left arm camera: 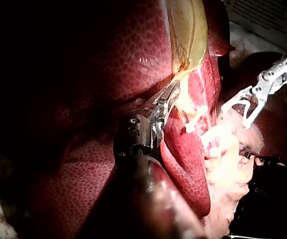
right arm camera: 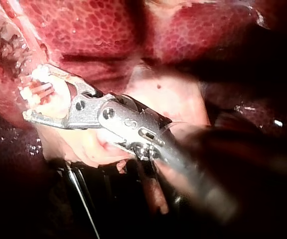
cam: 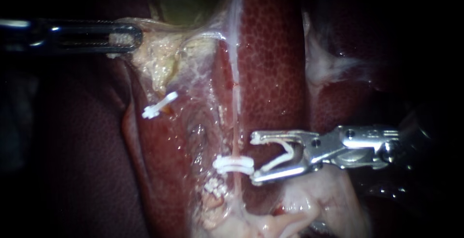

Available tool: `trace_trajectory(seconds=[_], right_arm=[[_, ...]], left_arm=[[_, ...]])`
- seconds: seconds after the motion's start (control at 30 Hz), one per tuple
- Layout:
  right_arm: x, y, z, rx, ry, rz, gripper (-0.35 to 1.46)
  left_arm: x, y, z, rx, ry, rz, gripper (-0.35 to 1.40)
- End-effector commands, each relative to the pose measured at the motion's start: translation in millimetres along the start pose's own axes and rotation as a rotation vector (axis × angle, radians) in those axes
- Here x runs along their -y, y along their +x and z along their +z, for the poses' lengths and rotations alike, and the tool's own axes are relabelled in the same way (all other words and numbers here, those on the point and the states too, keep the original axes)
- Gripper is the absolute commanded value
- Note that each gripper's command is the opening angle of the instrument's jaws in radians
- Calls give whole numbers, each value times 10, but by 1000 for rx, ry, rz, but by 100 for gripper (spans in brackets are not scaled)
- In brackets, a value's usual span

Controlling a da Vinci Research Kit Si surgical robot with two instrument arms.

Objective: Clipping third clip right tube

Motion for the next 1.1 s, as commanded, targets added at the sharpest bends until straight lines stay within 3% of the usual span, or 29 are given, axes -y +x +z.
trace_trajectory(seconds=[0.03,0.13,0.37,0.53,0.7,1.1], right_arm=[[-4,0,3,1,-3,6,60],[-17,-1,11,-1,-20,15,60],[-31,0,22,-4,-34,25,60],[-36,-2,26,-4,-41,25,60],[-39,-9,24,31,-51,40,59],[-48,-23,34,60,-64,98,58]], left_arm=[[0,0,0,0,0,0,-18],[0,1,0,0,-1,0,-18],[0,1,0,0,-1,1,-18],[1,2,1,0,-1,1,-18],[1,2,0,1,-2,1,-18],[2,2,1,1,-2,1,-18]])
